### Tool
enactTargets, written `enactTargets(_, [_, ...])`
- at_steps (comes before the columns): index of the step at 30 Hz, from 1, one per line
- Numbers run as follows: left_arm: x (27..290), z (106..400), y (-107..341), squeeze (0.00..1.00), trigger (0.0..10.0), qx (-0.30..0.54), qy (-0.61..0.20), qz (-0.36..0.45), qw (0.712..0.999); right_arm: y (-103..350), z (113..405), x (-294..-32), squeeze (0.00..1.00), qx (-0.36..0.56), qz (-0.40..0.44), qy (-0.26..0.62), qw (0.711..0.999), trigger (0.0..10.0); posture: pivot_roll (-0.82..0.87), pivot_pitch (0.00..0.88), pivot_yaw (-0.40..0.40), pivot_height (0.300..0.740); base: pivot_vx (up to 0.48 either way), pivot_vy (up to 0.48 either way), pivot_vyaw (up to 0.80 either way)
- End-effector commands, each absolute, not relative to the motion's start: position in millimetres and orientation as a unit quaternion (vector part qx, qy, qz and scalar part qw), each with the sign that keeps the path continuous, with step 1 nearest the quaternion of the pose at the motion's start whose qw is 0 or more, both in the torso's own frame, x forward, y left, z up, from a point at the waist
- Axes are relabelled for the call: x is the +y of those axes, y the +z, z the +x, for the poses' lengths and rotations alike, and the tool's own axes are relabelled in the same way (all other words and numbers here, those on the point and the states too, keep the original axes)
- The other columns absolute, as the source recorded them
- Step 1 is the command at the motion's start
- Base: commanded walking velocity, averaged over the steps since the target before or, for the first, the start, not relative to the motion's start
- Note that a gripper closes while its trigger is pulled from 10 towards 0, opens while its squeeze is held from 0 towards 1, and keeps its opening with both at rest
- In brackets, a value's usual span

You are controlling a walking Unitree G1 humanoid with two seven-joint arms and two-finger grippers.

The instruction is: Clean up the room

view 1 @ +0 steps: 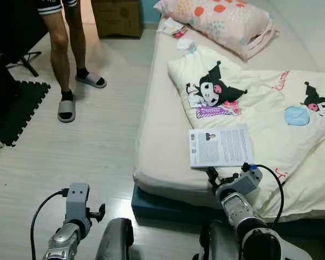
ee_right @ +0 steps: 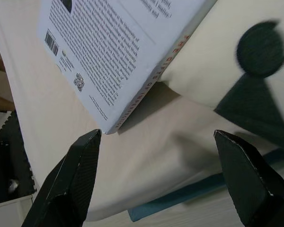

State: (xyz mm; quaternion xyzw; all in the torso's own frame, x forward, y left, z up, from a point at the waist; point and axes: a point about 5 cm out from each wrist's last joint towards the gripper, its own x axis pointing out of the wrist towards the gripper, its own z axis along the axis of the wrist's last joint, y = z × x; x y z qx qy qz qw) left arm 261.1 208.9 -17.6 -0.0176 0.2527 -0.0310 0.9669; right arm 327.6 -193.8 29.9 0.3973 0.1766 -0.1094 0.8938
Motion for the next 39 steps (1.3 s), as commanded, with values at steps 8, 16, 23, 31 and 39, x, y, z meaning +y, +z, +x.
enactTargets(8, [207.3,263.5,-5.7,0.00,10.0,0.215,-0.050,-0.023,0.975,38.4,334.2,-191.6,0.00,0.146,0.437,-0.104,0.881,10.0,0.33,0.354,-0.012,0.533,0.000,0.000,0.00])
enactTargets(16, [205.5,259.8,5.8,0.00,10.0,0.191,-0.071,-0.009,0.979,57.0,348.0,-187.2,0.00,0.102,0.479,-0.089,0.867,10.0,0.39,0.376,0.002,0.503,0.000,0.000,0.00])
enactTargets(23, [204.2,253.5,15.0,0.00,10.0,0.178,-0.075,-0.009,0.981,72.1,358.3,-187.6,0.00,0.080,0.496,-0.084,0.861,10.0,0.43,0.386,-0.001,0.483,0.000,0.000,0.00])
enactTargets(31, [206.8,245.4,27.8,0.00,10.0,0.165,-0.069,-0.006,0.984,96.4,371.6,-192.0,0.00,0.027,0.532,-0.079,0.843,5.0,0.47,0.400,-0.015,0.483,0.000,0.000,0.00])
enactTargets(39, [205.4,243.4,27.8,0.00,10.0,0.173,-0.061,-0.011,0.983,108.0,376.1,-194.2,0.00,-0.006,0.542,-0.057,0.838,0.0,0.44,0.380,-0.032,0.483,0.000,0.000,0.00])
